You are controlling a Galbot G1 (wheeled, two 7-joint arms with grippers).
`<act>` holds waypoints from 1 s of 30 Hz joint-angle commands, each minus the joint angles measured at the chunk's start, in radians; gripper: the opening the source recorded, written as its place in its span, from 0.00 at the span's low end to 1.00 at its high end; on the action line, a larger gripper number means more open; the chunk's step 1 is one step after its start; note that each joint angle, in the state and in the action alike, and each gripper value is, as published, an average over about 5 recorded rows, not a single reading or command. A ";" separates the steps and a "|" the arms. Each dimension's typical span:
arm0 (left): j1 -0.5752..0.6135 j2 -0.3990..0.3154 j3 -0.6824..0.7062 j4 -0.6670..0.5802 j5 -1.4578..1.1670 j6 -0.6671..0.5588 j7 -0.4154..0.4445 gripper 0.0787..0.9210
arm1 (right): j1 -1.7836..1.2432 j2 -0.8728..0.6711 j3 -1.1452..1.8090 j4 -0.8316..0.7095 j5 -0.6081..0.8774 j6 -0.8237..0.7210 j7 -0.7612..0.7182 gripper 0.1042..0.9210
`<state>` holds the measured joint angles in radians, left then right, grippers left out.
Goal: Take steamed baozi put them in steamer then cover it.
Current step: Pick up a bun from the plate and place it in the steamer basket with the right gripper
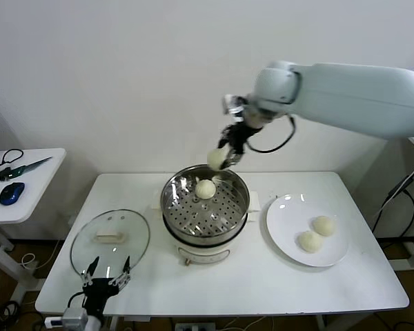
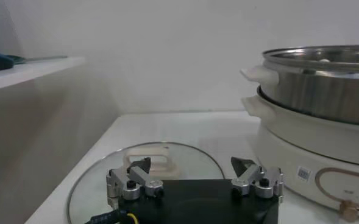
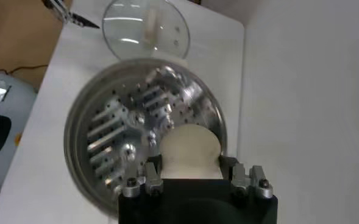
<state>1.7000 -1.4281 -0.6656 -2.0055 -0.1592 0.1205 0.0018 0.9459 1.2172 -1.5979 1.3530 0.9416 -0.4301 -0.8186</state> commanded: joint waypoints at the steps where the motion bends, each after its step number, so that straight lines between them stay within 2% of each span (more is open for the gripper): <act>1: 0.002 0.000 0.000 -0.004 -0.001 -0.001 0.000 0.88 | -0.125 0.181 -0.006 -0.038 0.010 -0.058 0.086 0.64; 10: 0.006 -0.003 -0.005 -0.008 -0.003 -0.003 -0.001 0.88 | -0.296 0.184 0.011 -0.127 -0.091 -0.073 0.130 0.64; 24: -0.004 -0.006 0.000 0.002 -0.004 -0.002 -0.001 0.88 | -0.386 0.239 0.051 -0.227 -0.132 -0.084 0.161 0.64; 27: -0.004 -0.006 -0.001 0.001 -0.004 -0.001 -0.001 0.88 | -0.388 0.236 0.059 -0.221 -0.133 -0.084 0.166 0.67; 30: -0.004 -0.006 -0.001 -0.001 -0.005 0.000 -0.001 0.88 | -0.376 0.222 0.068 -0.207 -0.142 -0.074 0.159 0.75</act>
<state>1.6958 -1.4345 -0.6669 -2.0067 -0.1639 0.1202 0.0007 0.6030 1.4269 -1.5470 1.1685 0.8243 -0.5076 -0.6677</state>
